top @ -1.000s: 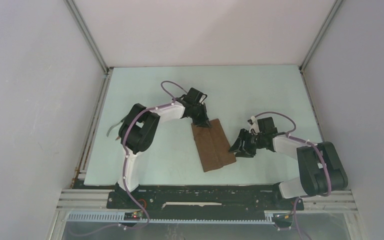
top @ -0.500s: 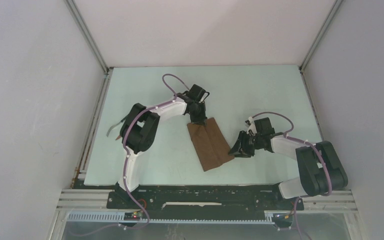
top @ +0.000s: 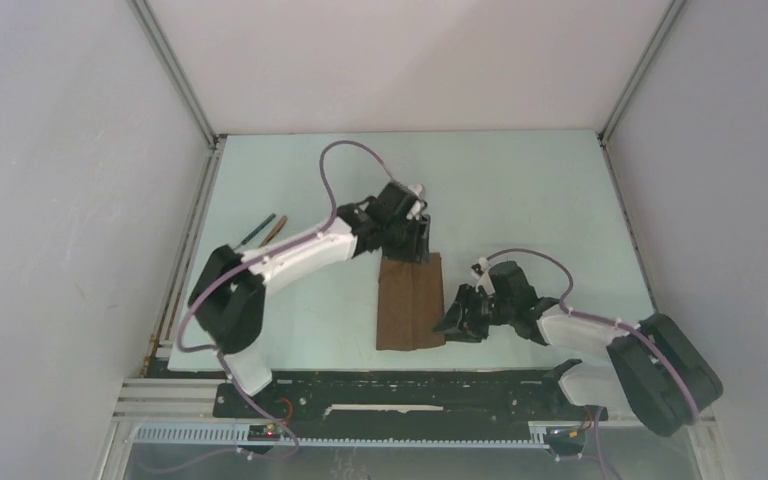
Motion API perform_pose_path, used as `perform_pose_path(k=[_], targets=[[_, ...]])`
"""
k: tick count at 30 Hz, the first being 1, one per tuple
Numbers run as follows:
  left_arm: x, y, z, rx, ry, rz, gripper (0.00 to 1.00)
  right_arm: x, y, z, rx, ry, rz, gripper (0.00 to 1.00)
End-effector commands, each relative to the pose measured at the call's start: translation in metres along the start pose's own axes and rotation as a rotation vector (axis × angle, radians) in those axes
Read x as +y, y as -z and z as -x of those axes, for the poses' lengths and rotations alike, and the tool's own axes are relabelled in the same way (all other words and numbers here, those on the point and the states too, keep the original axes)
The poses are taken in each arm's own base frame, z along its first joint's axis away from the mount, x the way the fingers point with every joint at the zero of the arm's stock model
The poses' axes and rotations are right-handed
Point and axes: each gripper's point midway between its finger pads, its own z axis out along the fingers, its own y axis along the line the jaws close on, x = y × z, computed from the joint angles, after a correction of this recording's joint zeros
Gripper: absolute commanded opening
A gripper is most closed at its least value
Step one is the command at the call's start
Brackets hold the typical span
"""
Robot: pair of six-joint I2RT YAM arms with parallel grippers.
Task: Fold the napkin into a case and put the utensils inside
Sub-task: Pick up the 2/3-rectangle-folded napkin from the center of the board.
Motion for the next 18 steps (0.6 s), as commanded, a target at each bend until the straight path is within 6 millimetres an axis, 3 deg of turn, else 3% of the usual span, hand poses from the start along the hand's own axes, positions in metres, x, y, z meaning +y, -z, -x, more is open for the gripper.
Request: perform_pose_path(k=[1,5,8,13,18], targets=[[-0.018,0.027,-0.058,-0.027,-0.182,0.044,0.6,0.014,0.017,0.019,-0.106,-0.005,-0.002,0.61],[-0.052,0.038,-0.117,-0.006,-0.242,0.038,0.69,-0.033,0.068,0.056,-0.294,-0.06,-0.175,0.68],[-0.072,0.032,-0.149,0.068,-0.271,0.091,0.7,-0.049,0.099,0.074,-0.411,-0.057,-0.277,0.71],[-0.078,0.013,-0.166,0.123,-0.354,0.299,0.7,-0.051,0.11,0.089,-0.468,-0.071,-0.283,0.74],[-0.079,-0.007,-0.173,0.176,-0.351,0.365,0.64,-0.056,0.109,0.09,-0.464,-0.07,-0.296,0.74]])
